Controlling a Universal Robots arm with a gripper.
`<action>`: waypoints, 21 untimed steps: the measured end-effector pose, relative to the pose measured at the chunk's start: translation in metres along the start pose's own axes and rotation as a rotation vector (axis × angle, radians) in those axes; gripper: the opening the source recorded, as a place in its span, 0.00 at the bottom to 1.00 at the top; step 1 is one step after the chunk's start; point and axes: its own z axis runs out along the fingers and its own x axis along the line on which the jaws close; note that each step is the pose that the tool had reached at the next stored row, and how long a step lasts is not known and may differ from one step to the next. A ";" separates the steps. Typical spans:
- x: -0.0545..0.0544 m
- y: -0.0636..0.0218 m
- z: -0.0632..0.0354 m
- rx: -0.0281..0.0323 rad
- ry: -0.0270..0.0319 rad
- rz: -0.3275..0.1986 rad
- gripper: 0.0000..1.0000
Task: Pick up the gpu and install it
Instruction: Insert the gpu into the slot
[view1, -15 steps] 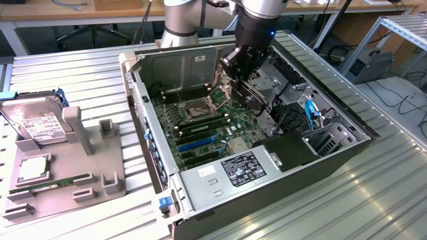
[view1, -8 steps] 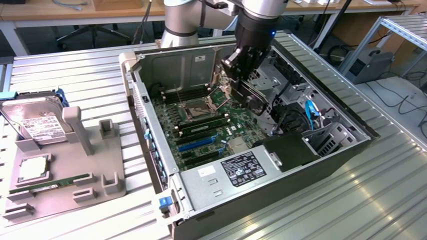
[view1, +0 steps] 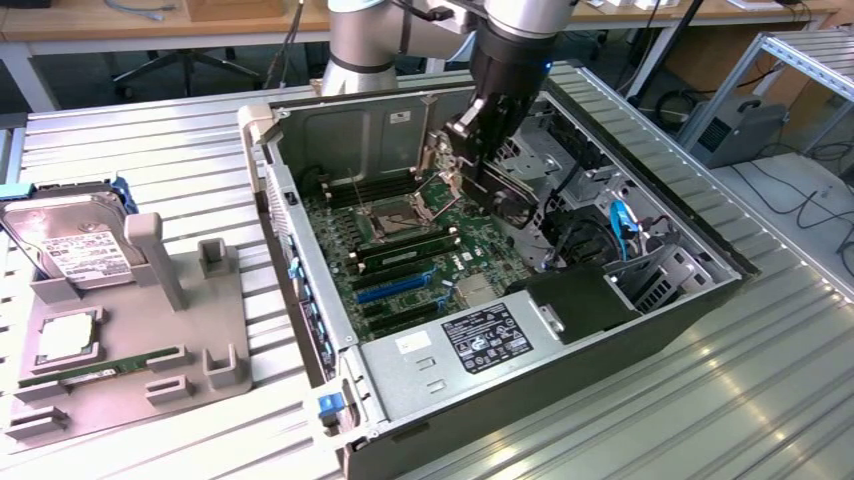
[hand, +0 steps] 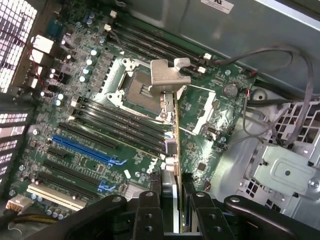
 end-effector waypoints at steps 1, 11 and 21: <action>0.000 0.0000 0.0001 -0.0003 0.0001 -0.011 0.27; 0.000 0.0000 0.0005 -0.0035 0.0013 -0.128 0.27; 0.000 0.0000 0.0009 -0.0063 0.0023 -0.227 0.27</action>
